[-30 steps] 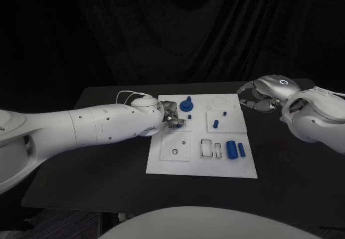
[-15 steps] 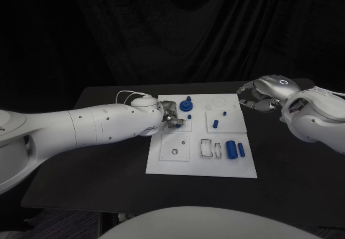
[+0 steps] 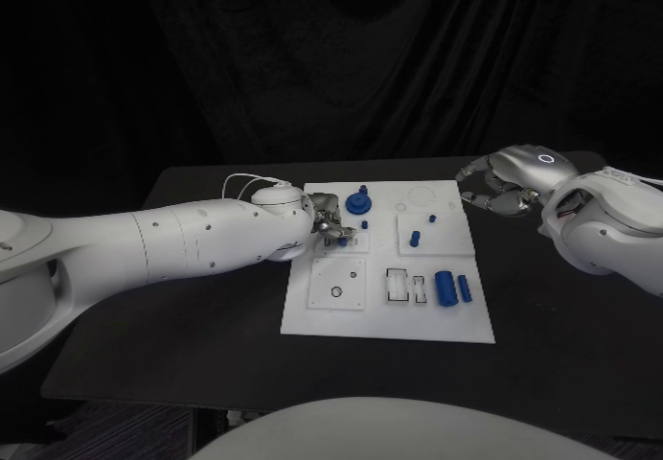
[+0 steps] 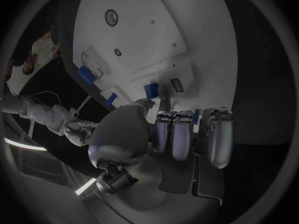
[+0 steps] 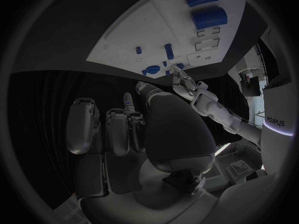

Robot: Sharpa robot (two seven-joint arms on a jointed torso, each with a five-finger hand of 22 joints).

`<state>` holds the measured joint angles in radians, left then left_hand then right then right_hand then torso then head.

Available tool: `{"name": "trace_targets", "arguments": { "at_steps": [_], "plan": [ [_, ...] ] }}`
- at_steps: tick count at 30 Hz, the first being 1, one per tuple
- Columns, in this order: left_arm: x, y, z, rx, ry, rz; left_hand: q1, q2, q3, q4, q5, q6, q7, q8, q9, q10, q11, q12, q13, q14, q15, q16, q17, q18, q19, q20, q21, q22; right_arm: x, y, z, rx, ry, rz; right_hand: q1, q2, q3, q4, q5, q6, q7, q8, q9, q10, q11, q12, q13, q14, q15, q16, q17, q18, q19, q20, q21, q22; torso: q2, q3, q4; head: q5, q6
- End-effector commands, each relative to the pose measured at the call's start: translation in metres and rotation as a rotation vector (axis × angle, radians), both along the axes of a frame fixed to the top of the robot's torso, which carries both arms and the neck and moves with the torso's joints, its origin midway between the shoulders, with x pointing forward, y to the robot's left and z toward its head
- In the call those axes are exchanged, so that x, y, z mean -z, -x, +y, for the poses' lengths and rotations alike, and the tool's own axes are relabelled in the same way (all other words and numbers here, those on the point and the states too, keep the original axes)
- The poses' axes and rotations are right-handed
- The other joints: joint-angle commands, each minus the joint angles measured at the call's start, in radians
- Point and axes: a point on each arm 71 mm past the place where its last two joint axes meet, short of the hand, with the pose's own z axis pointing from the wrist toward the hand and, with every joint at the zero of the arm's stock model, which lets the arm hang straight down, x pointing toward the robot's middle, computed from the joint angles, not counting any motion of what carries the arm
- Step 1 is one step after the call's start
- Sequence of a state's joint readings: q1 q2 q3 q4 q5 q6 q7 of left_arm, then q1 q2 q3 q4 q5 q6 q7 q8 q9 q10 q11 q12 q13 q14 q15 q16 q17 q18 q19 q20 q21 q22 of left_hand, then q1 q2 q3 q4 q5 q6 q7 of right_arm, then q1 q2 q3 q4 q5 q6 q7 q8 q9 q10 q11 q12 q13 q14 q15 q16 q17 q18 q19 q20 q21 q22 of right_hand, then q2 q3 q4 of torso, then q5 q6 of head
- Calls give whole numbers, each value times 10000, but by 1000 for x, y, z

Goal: Assemble the parts on the task board

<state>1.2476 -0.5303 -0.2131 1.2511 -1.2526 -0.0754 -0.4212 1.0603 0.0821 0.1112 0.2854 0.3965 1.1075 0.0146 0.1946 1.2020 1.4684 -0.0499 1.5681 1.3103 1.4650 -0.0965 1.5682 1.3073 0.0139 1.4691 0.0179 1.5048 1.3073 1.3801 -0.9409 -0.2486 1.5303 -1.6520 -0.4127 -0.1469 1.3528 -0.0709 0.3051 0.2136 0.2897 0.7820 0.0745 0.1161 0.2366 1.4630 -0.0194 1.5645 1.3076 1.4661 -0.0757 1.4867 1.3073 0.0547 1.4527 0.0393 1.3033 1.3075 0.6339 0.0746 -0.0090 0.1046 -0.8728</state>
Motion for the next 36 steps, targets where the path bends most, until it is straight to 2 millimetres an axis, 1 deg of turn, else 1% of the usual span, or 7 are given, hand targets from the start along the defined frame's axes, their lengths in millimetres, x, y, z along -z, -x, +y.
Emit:
{"name": "trace_targets", "arguments": {
  "at_steps": [1, 6, 7, 9, 19, 22, 36],
  "plan": [
    [0, 0, -2, 93, 234, -119, 135, -65, 51, 20, -389, -49, -37, -1, 40, 1024, -46, 27, 2605, 1058, -54, 26, 2635, 89, 519, -57, -62, 2123, 1, 0, -1, 200, 37, 73, 100, 2, 37, 1, -49, 83, 15, -53, -14, 950, 67, -36, 2535, 736, 52, -40, 1856, 65, -65, 27, -35, 1807, 1, 1, 0, 17, 2],
    [-1, 1, -2, 168, 345, -186, -12, -124, -111, 57, -1193, -35, -16, -7, 81, 1024, -30, 27, 2605, 1058, -39, 26, 2635, 88, 522, -47, -67, 2132, 2, -1, -2, 204, 50, 88, 100, 2, 37, 1, -49, 83, 15, -53, -14, 950, 67, -36, 2535, 736, 52, -40, 1856, 65, -65, 27, -35, 1807, -1, 1, 2, 24, 2],
    [-1, 1, -2, 196, 383, -208, -400, -127, -355, 71, -1874, -35, 3, -34, 80, 1024, -12, 27, 2605, 1058, -27, 26, 2635, 87, 524, -33, -69, 2137, 2, -1, -2, 205, 52, 91, 100, 2, 37, 1, -49, 83, 15, -53, -14, 950, 67, -36, 2535, 736, 52, -40, 1856, 65, -65, 27, -35, 1807, 1, 1, 2, 25, 2],
    [-2, 1, -3, 256, 484, -277, -690, -120, -572, 79, -2204, -42, 14, -66, 78, 1024, -3, 27, 2605, 1058, -16, 26, 2635, 90, 521, -25, -80, 2137, 2, -1, -2, 207, 57, 97, 100, 2, 37, 1, -49, 83, 15, -53, -14, 950, 67, -36, 2535, 736, 52, -40, 1856, 65, -65, 27, -35, 1807, 0, 1, 3, 18, 2],
    [-6, 3, 0, 259, 953, -756, -1326, -69, -1204, 78, -2916, -43, 46, -171, 49, 1024, 24, 27, 2605, 1058, 5, 26, 2635, 83, 541, -2, -69, 2168, 2, 0, -3, 241, 77, 126, 103, 8, 60, -16, -49, 98, 24, -58, -25, 943, 73, -42, 2529, 730, 55, -58, 1840, 67, -69, 28, -53, 1802, -5, -1, 1, 19, 2],
    [-8, 5, 2, 200, 1060, -873, -1245, -102, -1245, 54, -2827, -45, 42, -187, 44, 1024, 20, 27, 2605, 1058, 1, 26, 2635, 77, 558, -3, -48, 2184, 2, 0, -4, 253, 82, 133, 103, 8, 60, -16, -49, 98, 24, -58, -25, 943, 73, -42, 2529, 730, 55, -58, 1840, 67, -69, 28, -53, 1802, 1, 1, 2, 26, 2],
    [-5, 17, 13, -301, 437, -237, 106, -284, -1202, 23, -777, -258, 80, -538, -95, 1024, 42, 27, 2605, 1058, 11, 26, 2635, 92, 543, -1, -120, 2177, 3, 0, -5, 279, 106, 173, 103, 8, 60, -16, -49, 98, 24, -58, -25, 943, 73, -42, 2529, 730, 55, -58, 1840, 67, -69, 28, -53, 1802, 0, 2, 3, 56, 2]
  ]
}}
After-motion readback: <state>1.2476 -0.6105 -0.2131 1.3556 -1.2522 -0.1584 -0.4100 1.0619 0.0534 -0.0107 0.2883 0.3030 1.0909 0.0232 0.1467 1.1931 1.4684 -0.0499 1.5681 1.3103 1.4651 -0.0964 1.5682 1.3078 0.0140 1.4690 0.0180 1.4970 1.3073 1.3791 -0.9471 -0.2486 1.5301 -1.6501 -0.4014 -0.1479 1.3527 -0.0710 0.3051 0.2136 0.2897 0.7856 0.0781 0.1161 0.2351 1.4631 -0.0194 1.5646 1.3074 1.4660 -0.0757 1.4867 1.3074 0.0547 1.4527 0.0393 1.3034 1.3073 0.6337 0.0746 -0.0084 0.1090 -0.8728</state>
